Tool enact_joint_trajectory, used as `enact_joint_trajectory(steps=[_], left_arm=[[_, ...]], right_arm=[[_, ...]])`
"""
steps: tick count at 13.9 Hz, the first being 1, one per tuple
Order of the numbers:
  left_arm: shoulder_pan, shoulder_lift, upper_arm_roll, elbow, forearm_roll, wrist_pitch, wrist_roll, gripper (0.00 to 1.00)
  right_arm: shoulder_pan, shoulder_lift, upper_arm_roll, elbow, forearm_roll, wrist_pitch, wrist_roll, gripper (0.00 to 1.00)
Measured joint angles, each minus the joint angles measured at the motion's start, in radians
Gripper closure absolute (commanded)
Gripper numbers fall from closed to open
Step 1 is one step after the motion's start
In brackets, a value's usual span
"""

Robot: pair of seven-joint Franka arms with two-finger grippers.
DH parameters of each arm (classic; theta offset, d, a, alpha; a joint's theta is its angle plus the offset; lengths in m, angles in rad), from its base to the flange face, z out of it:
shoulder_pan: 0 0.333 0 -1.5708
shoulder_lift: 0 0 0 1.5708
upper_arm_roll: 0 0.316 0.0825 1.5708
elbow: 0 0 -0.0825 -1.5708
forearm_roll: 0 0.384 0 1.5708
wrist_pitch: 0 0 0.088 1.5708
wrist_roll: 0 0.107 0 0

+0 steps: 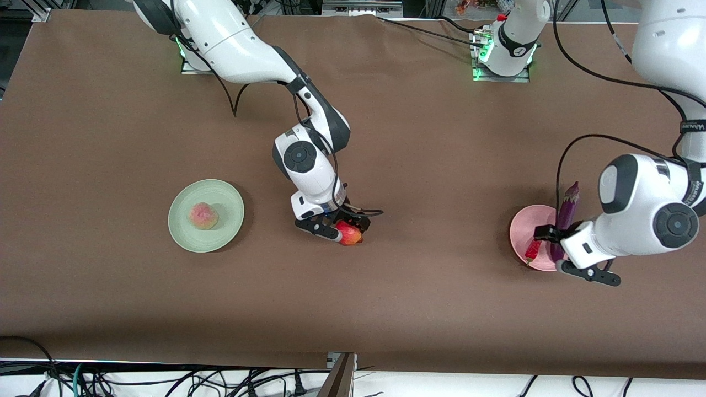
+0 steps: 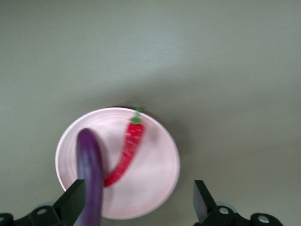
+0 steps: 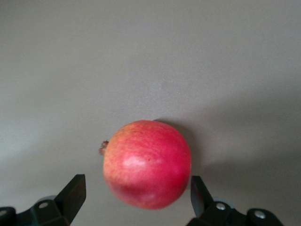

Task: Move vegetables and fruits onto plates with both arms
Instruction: 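Release the eggplant and raise the left gripper while the right gripper lifts the apple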

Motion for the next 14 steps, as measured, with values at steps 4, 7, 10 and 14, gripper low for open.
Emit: enact_joint_trajectory(steps=[4,7,10,14], left_arm=[[-0.091,-0.133,-0.002,0.013,0.032,-0.142,-0.165,0.0],[-0.099,-0.24,-0.001,0.022,0.021,-0.222,-0.255,0.0],[-0.105,-0.367,0.058,-0.006,-0.149,-0.223,-0.276,0.0],[-0.116,-0.605,0.178,-0.223,-0.215,-0.213,-0.275,0.0]], right_arm=[[0.0,0.033,-0.004,0.018,-0.007,0.013,-0.001,0.54],[-0.001,0.034,-0.01,0.025,-0.031,0.007,-0.005,0.81],[-0.031,0.01,-0.022,0.055,-0.032,-0.13,-0.059,0.81],[-0.119,-0.125,-0.033,0.063,-0.032,-0.466,-0.288,0.81]])
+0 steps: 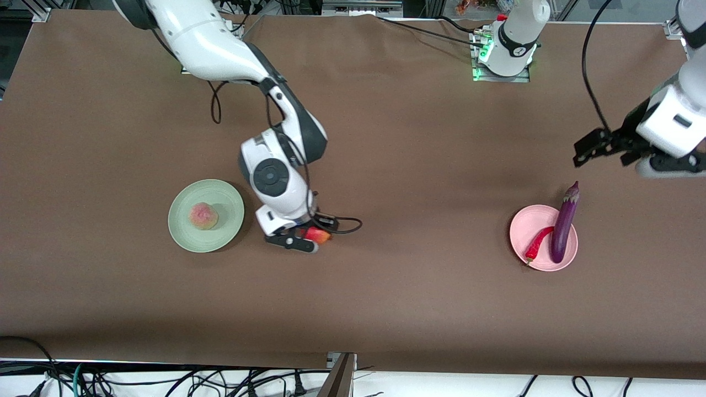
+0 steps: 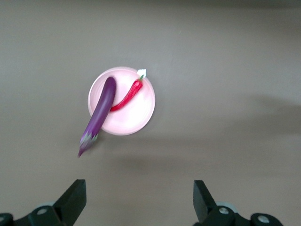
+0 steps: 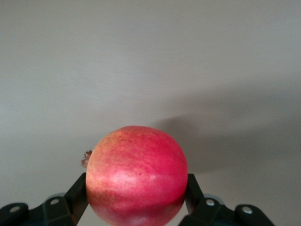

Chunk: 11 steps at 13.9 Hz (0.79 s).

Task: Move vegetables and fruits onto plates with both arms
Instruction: 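Release the eggplant and raise the left gripper while the right gripper lifts the apple, then lower the red apple onto the green plate with the right gripper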

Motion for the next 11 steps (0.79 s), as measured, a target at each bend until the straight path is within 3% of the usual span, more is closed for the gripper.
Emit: enact_joint_trajectory(steps=[4,9,11], left_arm=[[-0.012,-0.03,-0.004,-0.039,0.013,-0.02,0.003,0.0],[-0.013,-0.02,-0.002,-0.039,0.015,-0.019,0.004,0.0],[-0.01,-0.018,0.0,-0.039,0.016,-0.019,0.005,0.0]], right_arm=[[-0.06,-0.119,-0.1,-0.179,0.0,-0.082,-0.304,0.8],[-0.064,-0.223,-0.223,-0.475,0.0,0.074,-0.6,0.77],[-0.064,-0.243,-0.23,-0.538,0.0,0.133,-0.624,0.43]])
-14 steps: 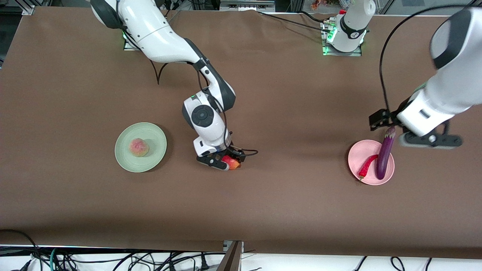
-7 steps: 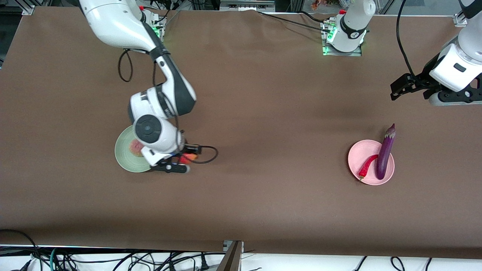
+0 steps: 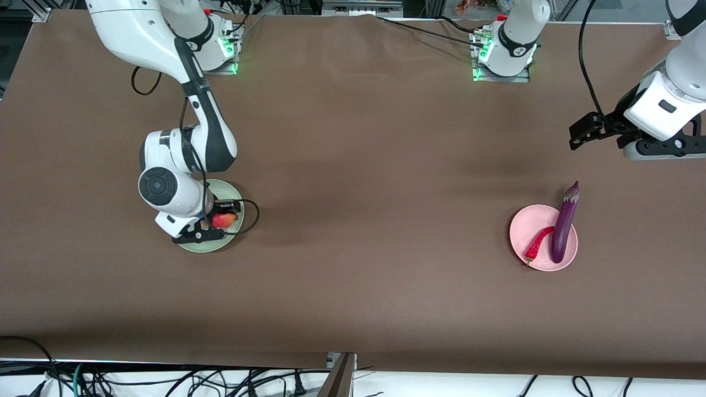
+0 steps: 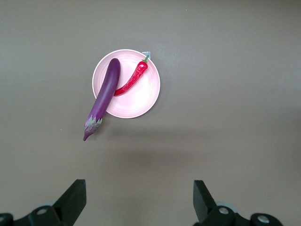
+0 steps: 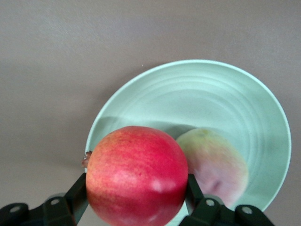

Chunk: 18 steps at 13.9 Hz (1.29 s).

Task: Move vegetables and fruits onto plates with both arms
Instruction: 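Lower the red apple onto the green plate with the right gripper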

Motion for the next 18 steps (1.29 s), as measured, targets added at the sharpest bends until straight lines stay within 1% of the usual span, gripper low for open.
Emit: enact_joint_trajectory(steps=[1,2,4,8,11,14,18], left_arm=[[0.001,0.001,0.001,0.0,0.0,0.0,0.0,0.0],[0.001,0.002,0.001,0.0,0.0,0.0,0.0,0.0],[0.001,0.004,0.001,0.0,0.009,0.0,0.001,0.0],[0.001,0.007,-0.001,0.0,0.019,0.001,0.001,0.0],[0.001,0.008,-0.001,0.0,0.019,0.001,0.001,0.0],[0.001,0.008,-0.002,0.0,0.019,0.001,0.002,0.0],[0.001,0.009,-0.002,0.0,0.019,0.001,0.002,0.0]], right_arm=[[0.002,-0.003,0.0,-0.017,0.0,0.026,-0.001,0.15],[0.002,-0.003,0.001,-0.03,0.0,0.053,-0.001,0.01],[-0.002,0.001,0.0,-0.048,0.0,0.087,-0.001,0.01],[-0.009,-0.002,-0.001,-0.051,0.0,0.093,-0.001,0.01],[-0.008,-0.032,-0.001,-0.032,0.001,0.041,0.004,0.01],[-0.005,-0.13,0.0,0.003,0.001,-0.072,0.059,0.0],[-0.004,-0.322,-0.004,0.011,-0.001,-0.215,0.101,0.0]])
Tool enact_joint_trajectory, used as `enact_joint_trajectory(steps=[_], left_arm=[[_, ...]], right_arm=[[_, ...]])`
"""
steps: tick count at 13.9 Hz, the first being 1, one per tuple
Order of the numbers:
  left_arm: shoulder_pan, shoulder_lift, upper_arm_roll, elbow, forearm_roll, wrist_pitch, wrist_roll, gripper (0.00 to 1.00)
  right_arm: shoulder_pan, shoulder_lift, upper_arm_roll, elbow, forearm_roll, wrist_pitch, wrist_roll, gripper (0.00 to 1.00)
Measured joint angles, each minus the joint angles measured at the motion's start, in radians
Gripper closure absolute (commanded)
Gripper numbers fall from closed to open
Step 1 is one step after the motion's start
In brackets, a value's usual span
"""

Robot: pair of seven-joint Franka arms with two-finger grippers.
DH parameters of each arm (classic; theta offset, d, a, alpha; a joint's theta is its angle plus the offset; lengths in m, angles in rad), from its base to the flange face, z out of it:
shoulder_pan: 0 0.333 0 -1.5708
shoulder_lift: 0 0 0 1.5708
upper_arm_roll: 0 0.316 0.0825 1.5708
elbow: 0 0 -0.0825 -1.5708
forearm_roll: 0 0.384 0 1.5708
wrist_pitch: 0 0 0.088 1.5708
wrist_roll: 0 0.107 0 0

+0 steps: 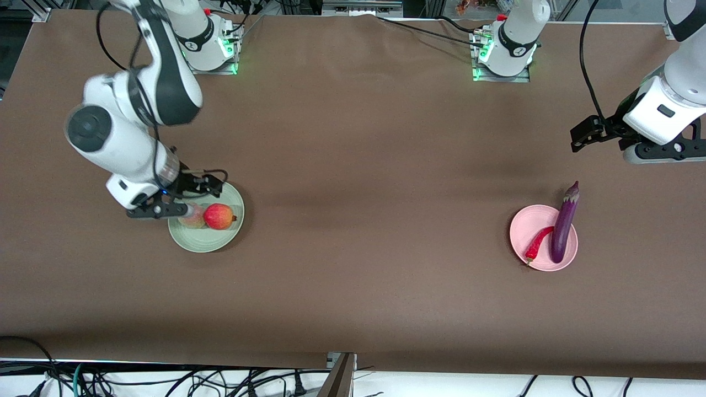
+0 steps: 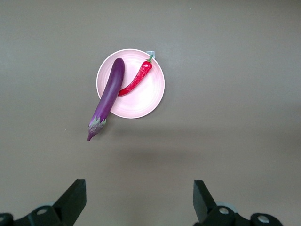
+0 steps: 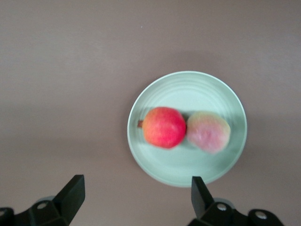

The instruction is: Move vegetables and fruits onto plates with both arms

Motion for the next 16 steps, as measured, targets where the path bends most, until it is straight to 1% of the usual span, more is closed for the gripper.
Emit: enact_joint_trajectory(steps=[1,3,6,8,9,10,11,13,14,16], left_arm=[[0.0,0.0,0.0,0.0,0.0,0.0,0.0,0.0],[0.0,0.0,0.0,0.0,0.0,0.0,0.0,0.0],[0.0,0.001,0.0,0.0,0.0,0.0,0.0,0.0],[0.0,0.001,0.0,0.0,0.0,0.0,0.0,0.0],[0.0,0.001,-0.001,0.0,0.0,0.0,0.0,0.0],[0.0,0.001,-0.001,0.0,0.0,0.0,0.0,0.0],[0.0,0.001,-0.001,0.0,0.0,0.0,0.0,0.0],[0.0,0.001,-0.001,0.0,0.0,0.0,0.0,0.0],[0.0,0.001,-0.001,0.0,0.0,0.0,0.0,0.0],[0.0,0.001,-0.001,0.0,0.0,0.0,0.0,0.0]], right_arm=[[-0.001,-0.045,-0.009,0.001,-0.004,-0.04,0.002,0.0],[-0.003,-0.136,-0.031,0.001,-0.04,-0.138,0.002,0.0],[-0.006,-0.258,-0.033,0.003,-0.109,-0.244,-0.015,0.0],[-0.006,-0.299,-0.029,0.035,-0.125,-0.303,-0.051,0.0],[-0.012,-0.3,-0.024,0.067,-0.127,-0.337,-0.062,0.0],[-0.04,-0.292,0.0,0.1,-0.127,-0.363,-0.067,0.0],[-0.1,-0.279,0.051,0.131,-0.127,-0.389,-0.072,0.0],[-0.24,-0.247,0.18,0.17,-0.127,-0.423,-0.081,0.0],[-0.274,-0.234,0.213,0.177,-0.127,-0.425,-0.081,0.0],[-0.289,-0.22,0.228,0.186,-0.127,-0.425,-0.081,0.0]])
